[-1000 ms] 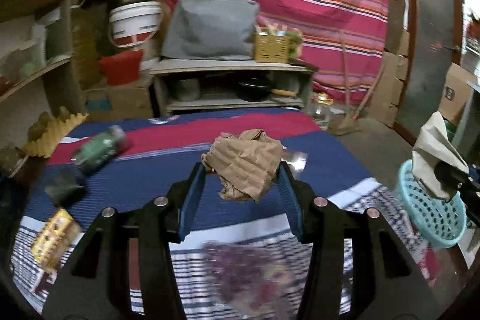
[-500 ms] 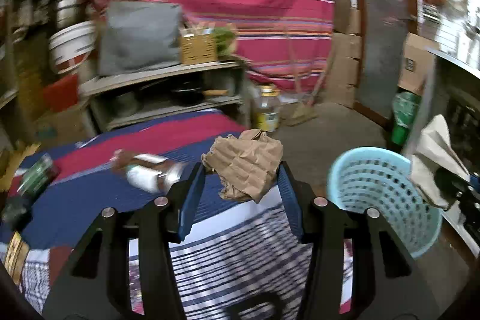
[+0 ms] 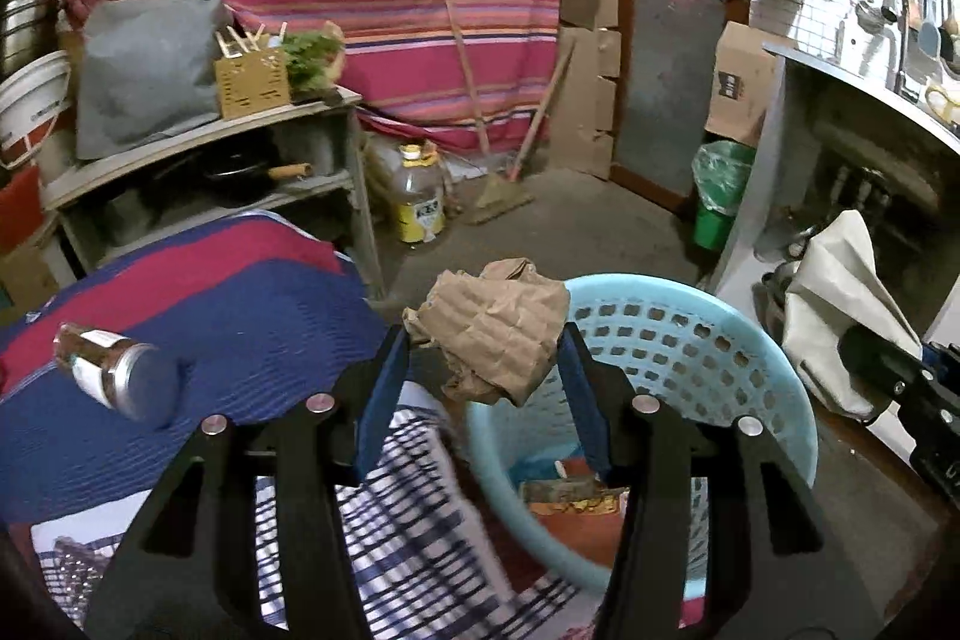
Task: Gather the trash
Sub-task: 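Open both tools to drop the paper and cloth into the basket, then move both open tools back over the table, then grasp the maroon scouring pad with the right tool, then grasp the black mesh cylinder with the left tool while the right tool holds the pad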
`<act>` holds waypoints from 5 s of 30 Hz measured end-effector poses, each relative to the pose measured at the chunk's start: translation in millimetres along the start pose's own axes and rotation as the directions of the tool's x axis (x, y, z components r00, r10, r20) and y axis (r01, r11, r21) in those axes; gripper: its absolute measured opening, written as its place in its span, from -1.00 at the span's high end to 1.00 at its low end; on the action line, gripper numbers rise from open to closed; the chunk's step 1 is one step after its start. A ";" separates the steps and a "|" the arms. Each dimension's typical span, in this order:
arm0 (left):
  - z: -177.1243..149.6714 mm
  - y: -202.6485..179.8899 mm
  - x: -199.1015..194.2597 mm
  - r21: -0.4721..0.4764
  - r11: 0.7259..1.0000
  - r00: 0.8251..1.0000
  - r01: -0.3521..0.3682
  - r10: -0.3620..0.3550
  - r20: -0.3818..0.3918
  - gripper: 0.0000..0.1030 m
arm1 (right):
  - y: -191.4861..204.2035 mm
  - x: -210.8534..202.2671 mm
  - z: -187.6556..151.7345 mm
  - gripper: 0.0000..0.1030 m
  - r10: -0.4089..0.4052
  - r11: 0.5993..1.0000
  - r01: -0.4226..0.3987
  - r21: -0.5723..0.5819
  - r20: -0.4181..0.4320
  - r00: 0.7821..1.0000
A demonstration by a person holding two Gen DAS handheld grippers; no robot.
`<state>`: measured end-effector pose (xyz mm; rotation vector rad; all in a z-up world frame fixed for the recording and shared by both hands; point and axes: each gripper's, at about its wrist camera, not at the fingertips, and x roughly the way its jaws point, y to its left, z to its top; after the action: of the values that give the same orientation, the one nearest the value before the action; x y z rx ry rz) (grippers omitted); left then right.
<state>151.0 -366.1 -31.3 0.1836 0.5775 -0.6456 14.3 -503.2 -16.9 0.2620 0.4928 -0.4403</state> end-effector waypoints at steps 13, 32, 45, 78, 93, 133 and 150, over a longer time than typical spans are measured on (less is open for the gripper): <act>4.2 19.0 -3.9 -0.060 0.998 1.000 -0.018 0.019 0.011 -0.63 | -2.6 16.8 -3.5 0.52 0.003 1.000 -0.002 0.021 -0.039 0.999; -15.0 155.5 -121.9 -0.170 0.923 0.928 -0.346 0.363 0.083 -0.89 | 34.1 36.3 -1.7 -0.58 -0.027 1.000 0.027 -0.006 -0.048 0.998; -51.6 243.8 -208.1 -0.246 0.812 0.829 -0.529 0.556 0.057 -0.89 | 133.4 -12.6 -1.0 -0.75 0.154 0.978 -0.151 -0.146 0.015 0.988; -155.5 394.5 -324.0 -0.339 0.652 0.707 -0.678 0.704 -0.061 -0.89 | 384.0 -63.9 -75.3 -0.75 0.414 0.817 -0.437 -0.376 -0.146 0.899; -210.4 434.6 -330.5 -0.394 0.624 0.717 -0.674 0.682 -0.146 -0.89 | 452.3 -37.2 -124.9 -0.75 0.374 0.774 -0.446 -0.450 -0.242 0.895; -169.8 471.1 -224.0 -0.361 0.664 0.752 -0.654 0.622 -0.217 -0.89 | 461.3 7.4 -81.9 -0.15 0.422 0.718 -0.548 -0.429 -0.357 0.833; -157.5 512.4 -156.4 -0.412 0.610 0.736 -0.677 0.549 -0.396 -0.89 | 417.3 47.3 -50.4 -0.16 0.440 0.771 -0.534 -0.347 -0.315 0.841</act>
<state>293.4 171.5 -81.2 -0.0792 0.8449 0.2495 226.1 -137.2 -26.8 0.0079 0.6955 0.2221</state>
